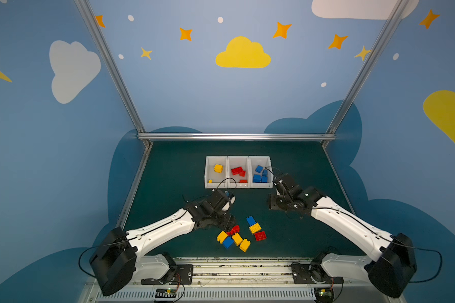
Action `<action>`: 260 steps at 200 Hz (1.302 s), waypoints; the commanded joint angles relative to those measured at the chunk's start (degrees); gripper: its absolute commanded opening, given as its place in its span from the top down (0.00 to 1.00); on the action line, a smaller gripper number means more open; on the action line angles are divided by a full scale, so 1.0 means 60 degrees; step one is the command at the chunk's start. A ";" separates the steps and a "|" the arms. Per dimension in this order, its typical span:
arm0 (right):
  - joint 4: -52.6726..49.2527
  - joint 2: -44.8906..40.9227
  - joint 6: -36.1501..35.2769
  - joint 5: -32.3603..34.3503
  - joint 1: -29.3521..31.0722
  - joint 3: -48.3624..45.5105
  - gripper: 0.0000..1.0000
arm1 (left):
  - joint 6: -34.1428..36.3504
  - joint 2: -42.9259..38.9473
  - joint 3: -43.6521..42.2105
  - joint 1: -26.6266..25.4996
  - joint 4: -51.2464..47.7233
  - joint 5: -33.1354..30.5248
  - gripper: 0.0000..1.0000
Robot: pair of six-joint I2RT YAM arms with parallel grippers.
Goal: Sort the legos into containers by color
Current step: 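Withdraw the right gripper while the left gripper moves over the brick pile, then grasp a red brick in the pile with the left gripper and lift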
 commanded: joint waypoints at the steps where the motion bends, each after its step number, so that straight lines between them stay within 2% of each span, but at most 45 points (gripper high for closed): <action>1: 0.0245 -0.0769 0.0678 0.0435 -0.0039 -0.0587 0.43 | 0.0417 0.0688 0.0581 -0.0209 -0.0427 -0.0116 0.29; 84: 0.0200 -0.2452 0.1000 0.0839 -0.0058 -0.1886 0.42 | 0.0546 0.2445 0.1483 -0.0739 -0.0831 -0.0390 0.41; 224: 0.0138 -0.2610 0.1325 0.0896 -0.0095 -0.2166 0.42 | 0.0878 0.3458 0.1894 -0.0886 -0.1277 -0.0526 0.53; 260: 0.0144 -0.2669 0.1396 0.0946 -0.0088 -0.2197 0.43 | 0.0992 0.3743 0.2121 -0.0894 -0.1364 -0.0580 0.60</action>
